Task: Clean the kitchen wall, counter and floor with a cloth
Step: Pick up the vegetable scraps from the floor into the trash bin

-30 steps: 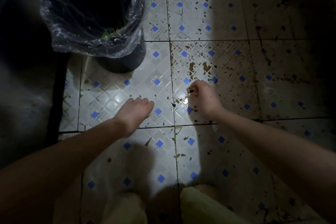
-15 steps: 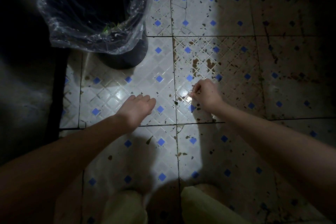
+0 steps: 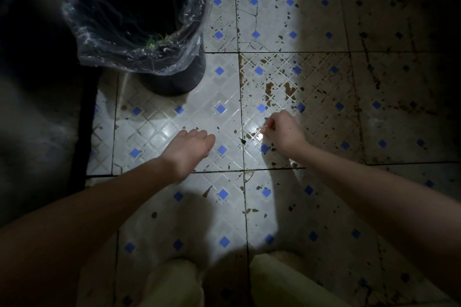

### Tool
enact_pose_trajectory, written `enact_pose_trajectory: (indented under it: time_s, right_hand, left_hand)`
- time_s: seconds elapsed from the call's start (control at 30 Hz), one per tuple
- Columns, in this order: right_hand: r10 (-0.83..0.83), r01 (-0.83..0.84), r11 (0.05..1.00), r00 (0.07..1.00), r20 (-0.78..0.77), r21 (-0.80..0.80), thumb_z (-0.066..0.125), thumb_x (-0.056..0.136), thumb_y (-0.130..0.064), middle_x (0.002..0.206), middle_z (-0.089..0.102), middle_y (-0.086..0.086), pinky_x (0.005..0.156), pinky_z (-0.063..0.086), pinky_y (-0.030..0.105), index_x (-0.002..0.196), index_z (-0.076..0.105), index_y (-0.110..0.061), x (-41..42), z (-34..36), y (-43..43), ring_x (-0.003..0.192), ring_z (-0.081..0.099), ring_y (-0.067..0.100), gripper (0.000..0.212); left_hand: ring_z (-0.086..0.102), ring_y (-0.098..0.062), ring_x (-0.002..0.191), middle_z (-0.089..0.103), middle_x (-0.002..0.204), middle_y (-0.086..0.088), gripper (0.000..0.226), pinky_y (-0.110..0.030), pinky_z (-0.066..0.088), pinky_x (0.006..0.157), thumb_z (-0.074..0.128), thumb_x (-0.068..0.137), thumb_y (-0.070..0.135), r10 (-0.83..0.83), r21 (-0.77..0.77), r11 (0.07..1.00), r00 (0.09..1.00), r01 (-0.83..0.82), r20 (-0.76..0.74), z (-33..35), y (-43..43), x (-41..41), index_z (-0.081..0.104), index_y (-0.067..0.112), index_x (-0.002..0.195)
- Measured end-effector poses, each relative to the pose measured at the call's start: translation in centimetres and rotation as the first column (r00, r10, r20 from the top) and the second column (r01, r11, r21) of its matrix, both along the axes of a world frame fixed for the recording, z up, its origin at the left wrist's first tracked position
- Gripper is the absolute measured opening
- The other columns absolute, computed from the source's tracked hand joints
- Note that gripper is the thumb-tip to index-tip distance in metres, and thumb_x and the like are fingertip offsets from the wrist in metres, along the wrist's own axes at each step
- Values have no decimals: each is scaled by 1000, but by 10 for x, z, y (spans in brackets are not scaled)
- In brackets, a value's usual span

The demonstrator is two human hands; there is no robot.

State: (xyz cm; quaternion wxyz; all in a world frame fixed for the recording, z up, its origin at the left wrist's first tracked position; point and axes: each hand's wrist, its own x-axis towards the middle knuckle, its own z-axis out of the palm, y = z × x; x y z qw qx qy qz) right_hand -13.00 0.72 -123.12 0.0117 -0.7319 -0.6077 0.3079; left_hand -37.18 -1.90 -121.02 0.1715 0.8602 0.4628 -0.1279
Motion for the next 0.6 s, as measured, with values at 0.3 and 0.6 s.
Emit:
enact_pose_trajectory:
  time_s: [0.3,0.6]
  right_hand:
    - [248,-246,969,964,-100,30,72,81,-26,97,55,0,69,45,29,79,63,-15,-24,11,-12,82,57,16,14]
    - [262,-265,964,963,-69,-37,73,80,-28,94,53,-1,68,41,30,79,54,-19,-38,8,-12,83,54,18,21]
  left_hand:
    - [49,-21,93,54,104,-3,9,-30,32,80,39,99,19,8,14,1000,1000,-8,-13,5,-1,-4,47,18,103]
    - [49,-20,91,54,103,-3,9,-28,26,73,40,99,20,-1,52,999,1000,1,-17,3,-1,-10,47,18,104]
